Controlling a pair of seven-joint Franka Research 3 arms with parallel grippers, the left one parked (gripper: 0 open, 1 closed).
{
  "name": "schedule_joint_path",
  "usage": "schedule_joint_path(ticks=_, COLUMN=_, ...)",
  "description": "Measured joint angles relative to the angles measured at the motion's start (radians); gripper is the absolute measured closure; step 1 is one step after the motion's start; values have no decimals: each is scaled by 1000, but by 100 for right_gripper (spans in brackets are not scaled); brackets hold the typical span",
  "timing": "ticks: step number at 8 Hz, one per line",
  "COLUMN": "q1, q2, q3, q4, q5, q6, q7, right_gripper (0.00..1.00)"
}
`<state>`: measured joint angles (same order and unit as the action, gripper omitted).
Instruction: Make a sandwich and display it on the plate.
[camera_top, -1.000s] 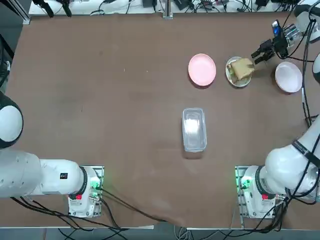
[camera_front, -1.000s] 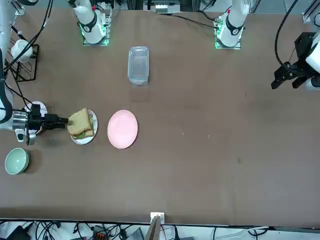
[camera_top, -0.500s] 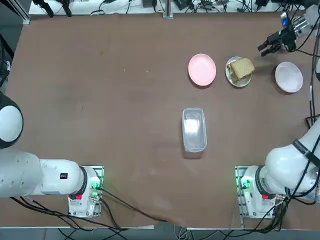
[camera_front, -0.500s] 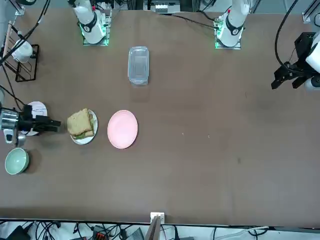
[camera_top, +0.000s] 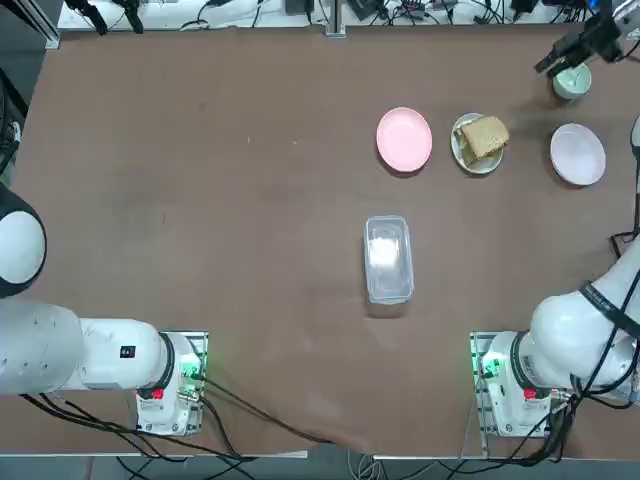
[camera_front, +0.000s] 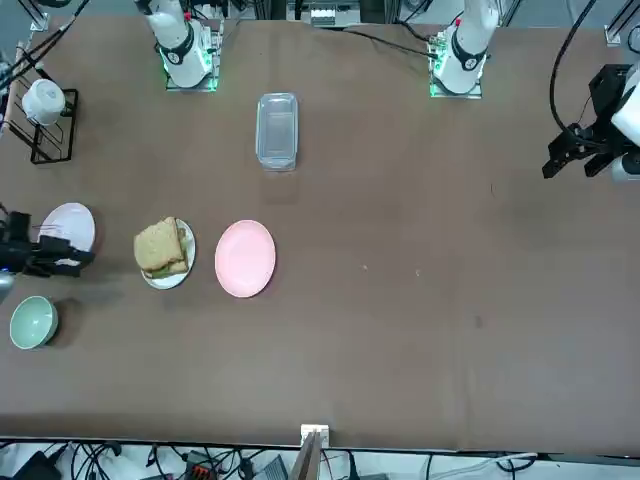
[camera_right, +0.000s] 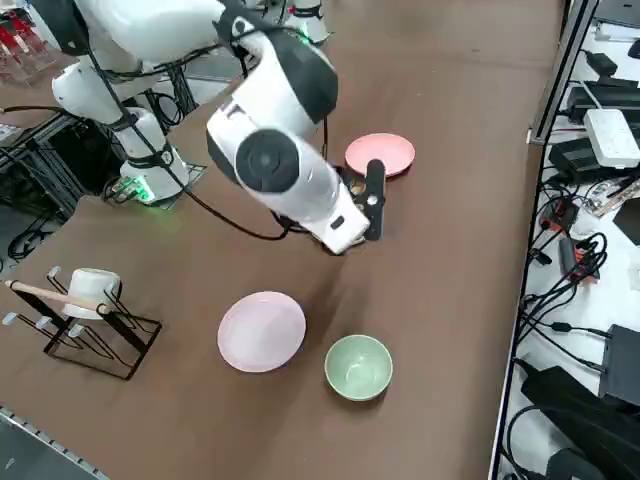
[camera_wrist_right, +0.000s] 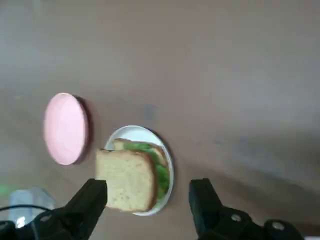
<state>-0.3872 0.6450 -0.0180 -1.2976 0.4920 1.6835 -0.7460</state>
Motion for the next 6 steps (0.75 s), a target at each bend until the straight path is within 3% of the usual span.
schedule_joint_path(ticks=2, q1=62, q2=-38, q3=4, q4=87, q5=-160, q6=-1, q7=114, right_gripper=0)
schedule_joint_path(ticks=6, q1=192, q2=-169, q3=4, q4=136, q5=-303, q6=-34, q7=352, right_gripper=0)
